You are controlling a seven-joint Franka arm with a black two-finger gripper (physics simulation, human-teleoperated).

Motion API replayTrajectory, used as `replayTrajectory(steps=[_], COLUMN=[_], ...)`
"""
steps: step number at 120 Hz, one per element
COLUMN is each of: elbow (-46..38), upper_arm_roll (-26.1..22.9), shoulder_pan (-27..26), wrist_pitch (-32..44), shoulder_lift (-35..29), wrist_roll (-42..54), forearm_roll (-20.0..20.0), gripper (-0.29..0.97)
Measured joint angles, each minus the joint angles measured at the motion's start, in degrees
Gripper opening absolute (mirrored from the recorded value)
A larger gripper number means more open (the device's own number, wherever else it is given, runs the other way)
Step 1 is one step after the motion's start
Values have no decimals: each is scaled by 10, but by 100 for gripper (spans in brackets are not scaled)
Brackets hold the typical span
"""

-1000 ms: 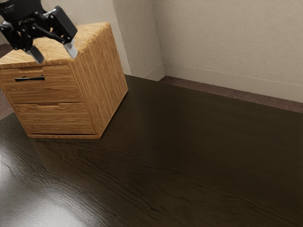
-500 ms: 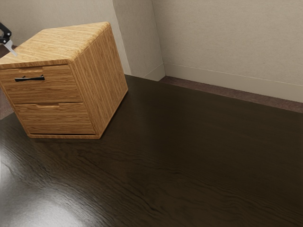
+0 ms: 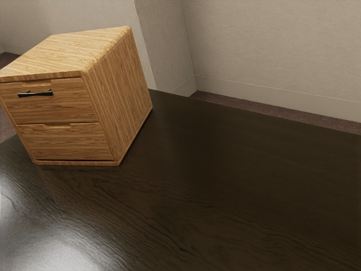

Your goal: Pull the drawer handle with one arm to open the drawer

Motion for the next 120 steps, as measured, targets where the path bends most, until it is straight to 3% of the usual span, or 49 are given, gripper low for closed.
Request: replayTrajectory(steps=[21,50,91,120], elbow=[6,-18,-17,-21], upper_arm_roll=[16,6,14,34], shoulder_pan=[-1,-12,-7,5], wrist_pitch=[6,32,73,119], shoulder_lift=[13,27,82,121], wrist_roll=[-41,-74,-102,-101], forearm_roll=[7,73,61,15], gripper=[68,68,64,58])
